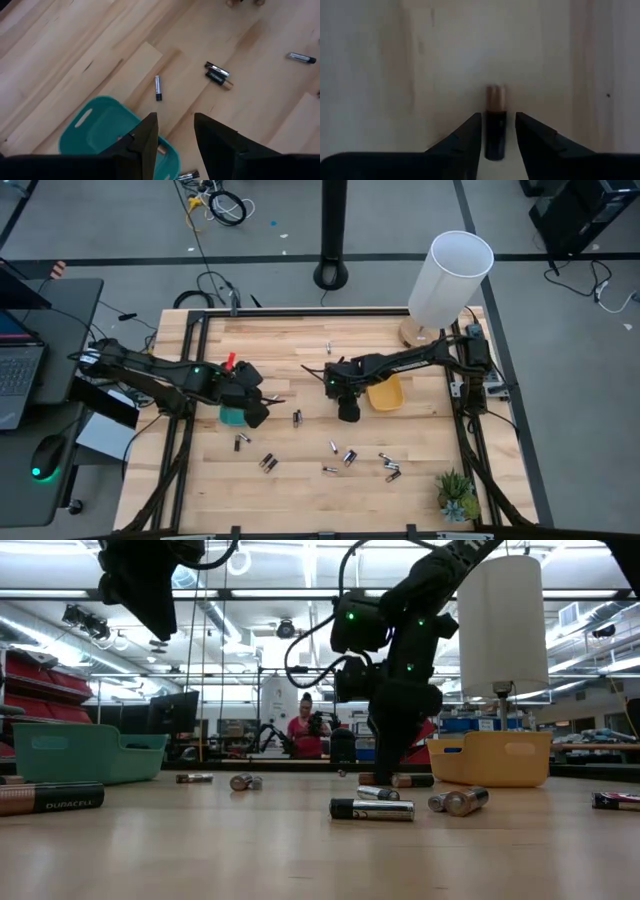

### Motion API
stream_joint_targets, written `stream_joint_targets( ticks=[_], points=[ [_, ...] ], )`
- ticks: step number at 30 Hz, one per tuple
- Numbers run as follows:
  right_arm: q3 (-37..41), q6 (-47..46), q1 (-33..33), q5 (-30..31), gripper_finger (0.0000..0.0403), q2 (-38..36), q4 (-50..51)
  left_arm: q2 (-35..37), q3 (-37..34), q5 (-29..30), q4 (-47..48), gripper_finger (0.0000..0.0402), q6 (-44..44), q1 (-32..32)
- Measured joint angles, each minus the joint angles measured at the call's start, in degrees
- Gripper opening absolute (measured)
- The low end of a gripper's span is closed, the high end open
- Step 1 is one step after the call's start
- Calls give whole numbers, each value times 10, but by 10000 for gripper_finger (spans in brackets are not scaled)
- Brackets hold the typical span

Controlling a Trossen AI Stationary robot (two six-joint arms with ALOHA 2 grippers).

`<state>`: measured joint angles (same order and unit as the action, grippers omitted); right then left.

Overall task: Sort batteries
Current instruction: Put the black battery into the green bin

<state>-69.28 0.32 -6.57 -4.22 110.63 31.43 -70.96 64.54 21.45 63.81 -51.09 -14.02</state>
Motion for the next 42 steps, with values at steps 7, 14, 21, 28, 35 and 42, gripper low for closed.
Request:
stream_joint_targets(
  ticks=[7,14,21,28,35,42],
  points=[
    [-2,14,-6,3,93,21,-20,2,5,-3,10,140,-2,0],
    [-2,24,8,23,47,36,-18,2,31,-3,15,140,-2,0],
    [6,33,-2,29,47,-15,-3,2,35,-3,17,140,14,0],
    [3,13,-20,46,47,-115,47,2,35,13,-2,140,30,0],
    [48,-78,-26,74,47,-237,172,1,3,45,-125,140,66,1],
    [118,-139,-7,43,47,-339,147,1,-32,45,-202,140,71,8]
  ],
)
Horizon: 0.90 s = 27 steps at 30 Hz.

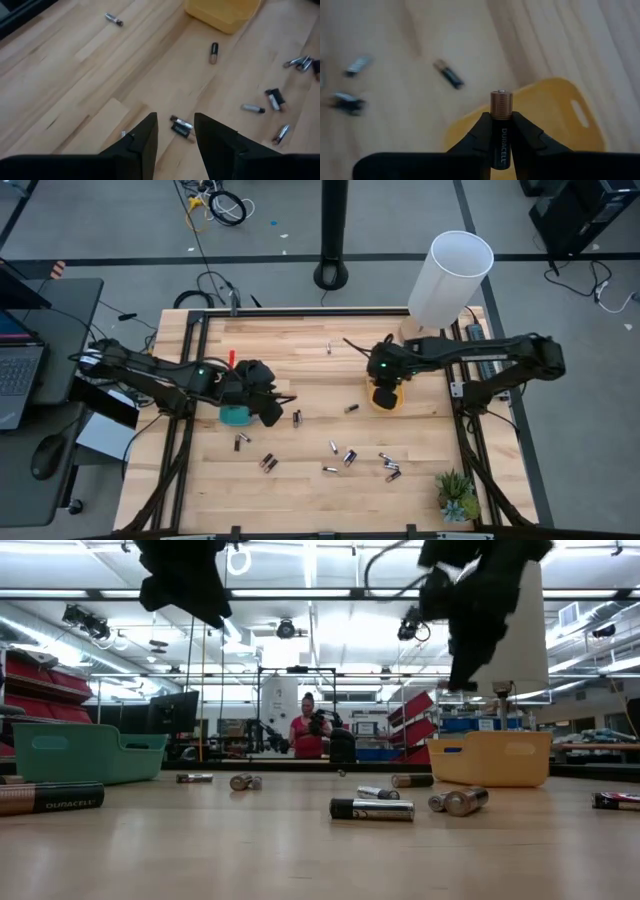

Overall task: Sort batteries
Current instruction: Put the black battery into the green bin

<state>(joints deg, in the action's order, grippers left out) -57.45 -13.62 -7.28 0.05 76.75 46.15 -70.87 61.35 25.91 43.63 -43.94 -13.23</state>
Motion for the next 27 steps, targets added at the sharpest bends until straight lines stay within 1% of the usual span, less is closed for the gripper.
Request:
stream_joint_targets(
  ticks=[2,4,7,9,12,14,16,19,22,27],
  points=[
    [10,-3,12,-33,47,-23,-48,0,-8,-4,-27,140,-1,0],
    [18,-10,26,-55,47,-38,-120,0,-18,-18,-75,140,0,0],
    [21,-43,39,-55,47,-39,-240,0,-45,-39,-181,140,8,0],
    [21,-60,45,-54,47,-27,-317,0,-72,-41,-257,140,14,1],
    [21,-91,58,-53,46,0,-408,0,-109,-23,-369,140,14,4],
    [21,-107,69,-53,46,14,-453,0,-129,6,-435,140,1,8],
    [21,-118,79,-53,46,24,-475,0,-147,31,-493,141,-11,12],
    [21,-124,95,-36,46,30,-477,0,-158,53,-563,143,-5,16],
    [21,-128,105,-20,46,34,-494,-7,-158,58,-610,143,21,20],
    [21,-139,107,-17,46,48,-543,-40,-158,47,-724,143,60,22]
  ],
)
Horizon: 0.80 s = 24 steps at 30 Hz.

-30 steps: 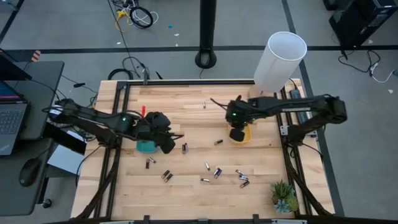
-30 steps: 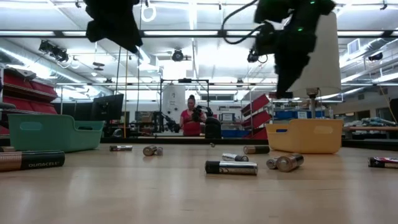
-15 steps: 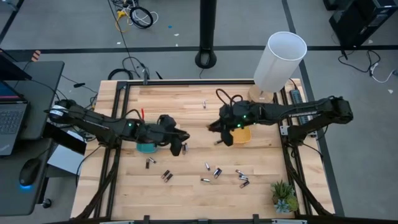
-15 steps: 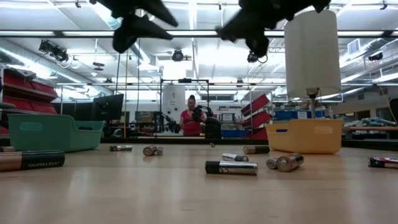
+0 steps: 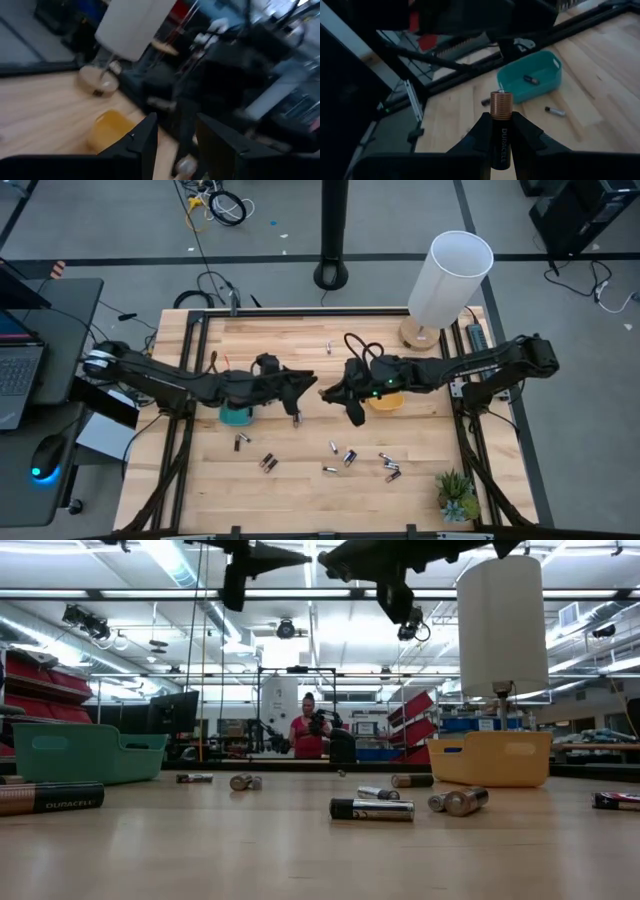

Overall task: Sort batteries
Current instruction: Put the black battery into the green bin

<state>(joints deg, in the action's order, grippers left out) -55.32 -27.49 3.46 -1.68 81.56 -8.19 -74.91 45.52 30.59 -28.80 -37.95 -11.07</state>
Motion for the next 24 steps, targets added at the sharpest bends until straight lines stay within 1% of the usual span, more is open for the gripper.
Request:
stream_joint_targets(
  ticks=[3,6,9,12,17,19,22,24],
  points=[
    [0,0,1,17,46,-1,-27,-24,0,-5,-44,143,3,0],
    [-1,-2,1,19,46,-1,-34,-41,0,-4,-87,143,8,0],
    [-1,-13,1,20,46,-1,-43,-56,10,-4,-120,144,47,0],
    [-1,-13,2,21,46,-1,-43,-72,26,-8,-121,159,75,1],
    [-1,-15,2,22,46,-1,-70,-93,49,1,-121,213,94,2],
    [-1,-15,2,28,46,-1,-69,-97,53,9,-120,226,97,2],
    [-1,-15,2,32,46,-1,-83,-98,55,11,-126,227,107,2],
    [-1,-14,2,36,46,-1,-90,-98,55,12,-126,215,107,2]
  ],
)
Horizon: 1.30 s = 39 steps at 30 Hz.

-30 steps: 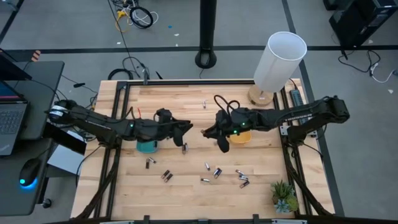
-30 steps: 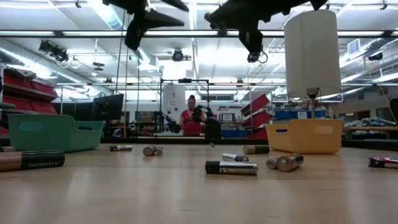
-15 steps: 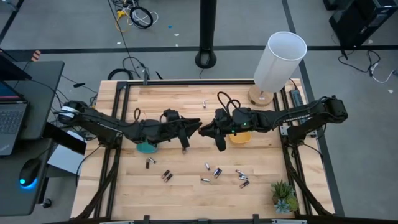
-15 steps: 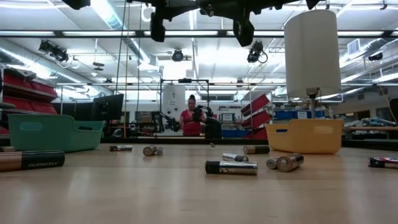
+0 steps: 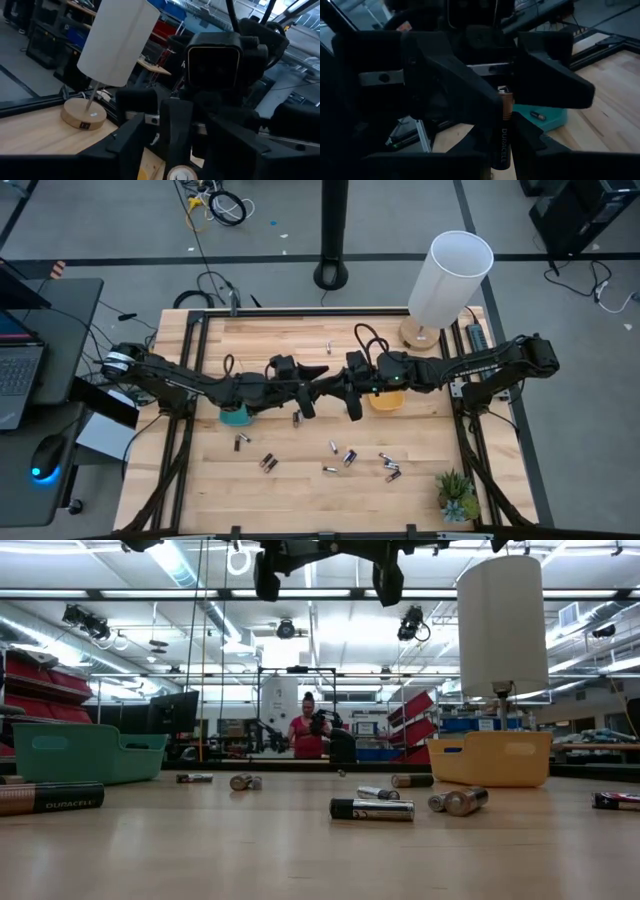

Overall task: Sort batteries
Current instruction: Put the black battery into the green bin

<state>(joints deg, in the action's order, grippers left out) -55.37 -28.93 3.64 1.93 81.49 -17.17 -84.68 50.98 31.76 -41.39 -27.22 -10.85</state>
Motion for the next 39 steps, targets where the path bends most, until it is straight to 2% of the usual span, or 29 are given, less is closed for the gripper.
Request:
stream_joint_targets(
  ticks=[5,10,18,22,26,29,36,39],
  points=[
    [0,6,0,17,46,0,-16,0,0,2,-3,145,-1,0],
    [0,21,4,37,56,0,-18,1,0,3,-2,41,0,0],
    [1,23,8,61,110,1,-18,2,1,21,23,42,1,0],
    [1,18,8,61,119,-4,22,23,-1,32,94,42,2,2],
    [-1,23,9,61,130,-21,64,68,-2,34,201,42,-2,7],
    [-1,28,9,61,140,-35,105,111,-2,35,322,42,-27,10],
    [-1,21,9,85,147,-50,219,196,-2,9,782,42,-210,11],
    [-1,21,16,86,143,-45,219,204,-8,-10,919,42,-265,11]
  ],
)
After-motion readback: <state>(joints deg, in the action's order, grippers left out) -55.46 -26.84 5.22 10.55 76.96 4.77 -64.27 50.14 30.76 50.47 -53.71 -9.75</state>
